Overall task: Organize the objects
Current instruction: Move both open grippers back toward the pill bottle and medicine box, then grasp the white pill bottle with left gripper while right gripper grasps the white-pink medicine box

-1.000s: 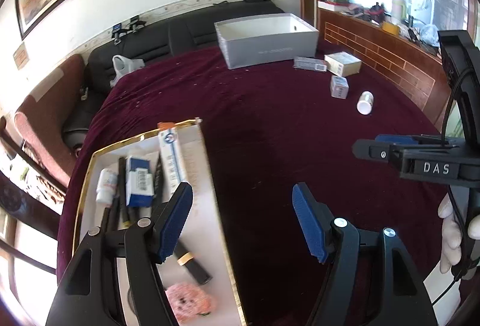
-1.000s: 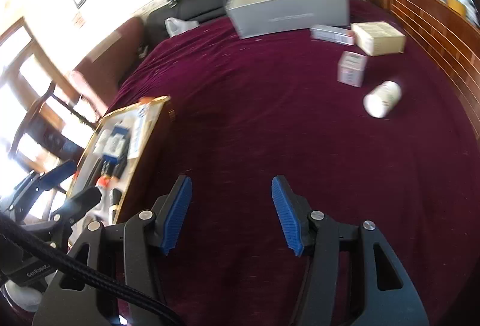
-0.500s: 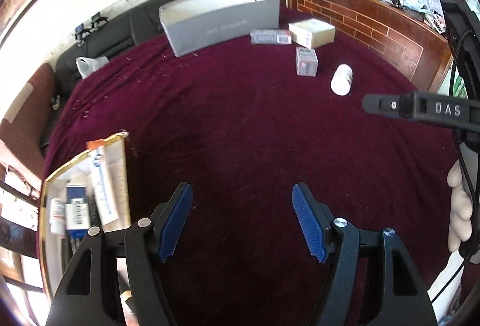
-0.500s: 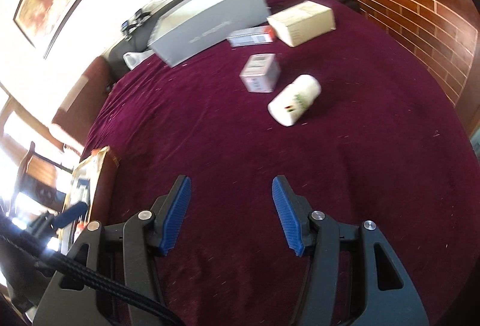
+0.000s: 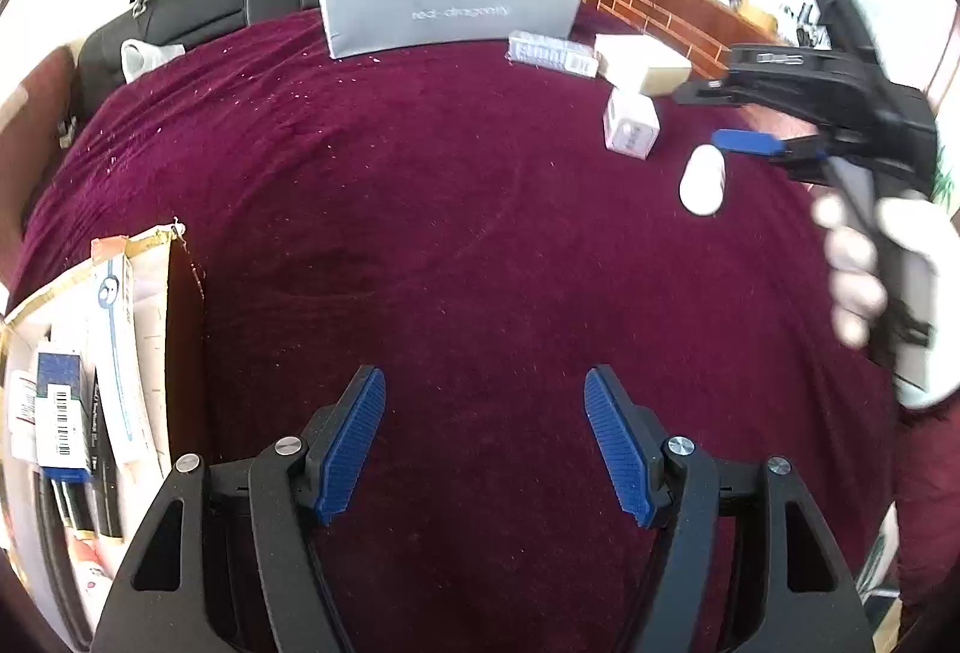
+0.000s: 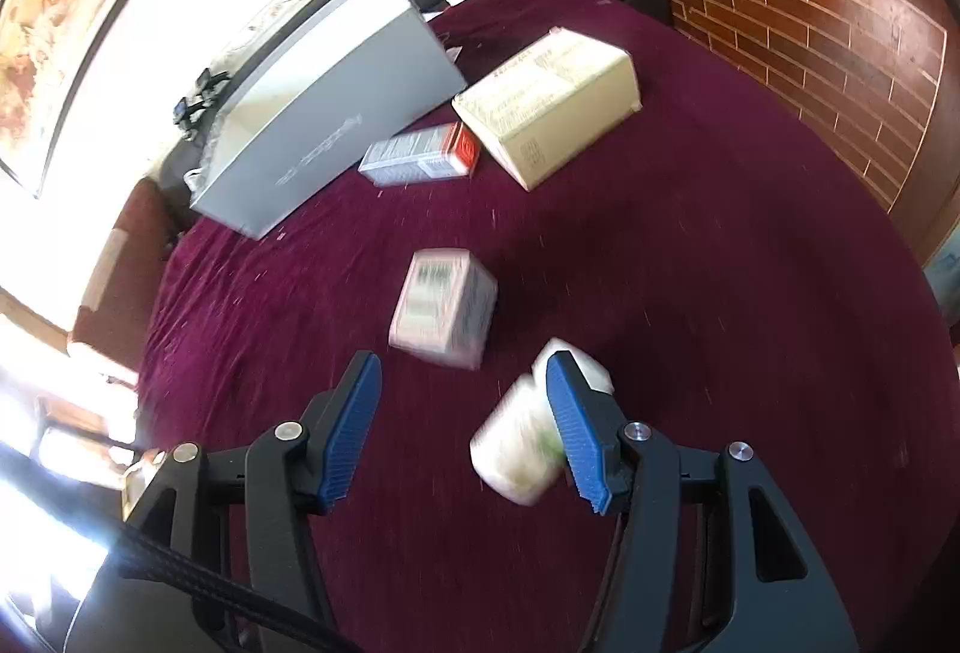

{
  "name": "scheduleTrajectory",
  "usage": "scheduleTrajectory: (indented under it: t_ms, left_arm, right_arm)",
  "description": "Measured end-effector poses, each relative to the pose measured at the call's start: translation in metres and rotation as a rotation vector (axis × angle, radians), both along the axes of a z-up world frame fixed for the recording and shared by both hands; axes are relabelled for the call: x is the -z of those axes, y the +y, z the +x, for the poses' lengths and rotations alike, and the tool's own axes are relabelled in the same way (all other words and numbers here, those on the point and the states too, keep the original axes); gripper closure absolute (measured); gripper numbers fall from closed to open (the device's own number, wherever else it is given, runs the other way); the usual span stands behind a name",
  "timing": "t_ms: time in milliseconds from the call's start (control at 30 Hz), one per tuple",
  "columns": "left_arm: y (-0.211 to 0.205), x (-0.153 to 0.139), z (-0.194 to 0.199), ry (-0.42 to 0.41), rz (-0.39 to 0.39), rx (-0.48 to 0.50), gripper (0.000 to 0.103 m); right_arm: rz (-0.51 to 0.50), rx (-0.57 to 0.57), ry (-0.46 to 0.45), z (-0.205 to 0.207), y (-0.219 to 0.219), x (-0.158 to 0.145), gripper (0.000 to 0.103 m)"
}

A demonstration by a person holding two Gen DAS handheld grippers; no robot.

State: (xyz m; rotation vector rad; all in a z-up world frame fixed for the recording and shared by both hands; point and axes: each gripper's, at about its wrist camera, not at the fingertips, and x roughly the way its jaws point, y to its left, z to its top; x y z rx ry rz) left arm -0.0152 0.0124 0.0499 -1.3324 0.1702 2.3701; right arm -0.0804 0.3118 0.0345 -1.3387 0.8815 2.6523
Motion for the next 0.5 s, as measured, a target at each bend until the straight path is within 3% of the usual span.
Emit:
scheduleTrajectory:
  t_ms: [200,400,500]
  left_arm:
    - [-0.013,0.002,-0.007,-0.011,0.037,-0.006,0.04]
    - [-0.02,0.003,-0.012,-0.017,0.044,-0.008,0.04]
    - [-0.018,0.003,-0.012,-0.018,0.044,-0.009,0.04]
  right_arm:
    - [0.07,0.022,-0.116,-0.053,-0.017,0.018,0.047]
    - [0.138,0.035,-0.166,-0.067,-0.028,0.028,0.047]
    - [0.216,0.019,-0.171,-0.064,-0.034,0.025,0.07]
